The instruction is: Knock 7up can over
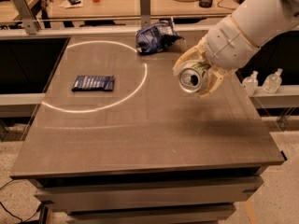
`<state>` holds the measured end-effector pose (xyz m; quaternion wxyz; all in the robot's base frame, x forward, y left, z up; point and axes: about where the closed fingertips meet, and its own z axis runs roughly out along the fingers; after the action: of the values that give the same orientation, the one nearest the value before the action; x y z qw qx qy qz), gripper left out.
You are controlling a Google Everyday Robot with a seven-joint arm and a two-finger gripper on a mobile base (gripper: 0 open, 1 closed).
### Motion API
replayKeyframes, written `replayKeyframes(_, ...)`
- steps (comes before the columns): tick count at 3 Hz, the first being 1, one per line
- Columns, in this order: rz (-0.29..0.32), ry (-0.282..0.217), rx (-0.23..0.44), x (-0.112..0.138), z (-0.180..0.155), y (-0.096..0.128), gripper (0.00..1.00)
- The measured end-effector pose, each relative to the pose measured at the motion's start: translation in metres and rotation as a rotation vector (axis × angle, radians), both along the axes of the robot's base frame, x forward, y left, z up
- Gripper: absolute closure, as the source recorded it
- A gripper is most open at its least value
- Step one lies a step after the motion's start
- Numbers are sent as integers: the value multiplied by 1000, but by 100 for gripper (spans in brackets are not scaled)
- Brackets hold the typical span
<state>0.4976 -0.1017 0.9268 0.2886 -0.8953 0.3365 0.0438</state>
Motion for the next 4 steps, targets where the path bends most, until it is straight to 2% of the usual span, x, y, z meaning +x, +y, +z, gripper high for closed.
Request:
replayKeyframes(1,-5,-27,-99,6,-21,-9,100)
replayKeyframes(3,32,-85,-229,7,-39,-12,100)
replayKeyframes(4,59,-89,-285,3,-48,-10,100)
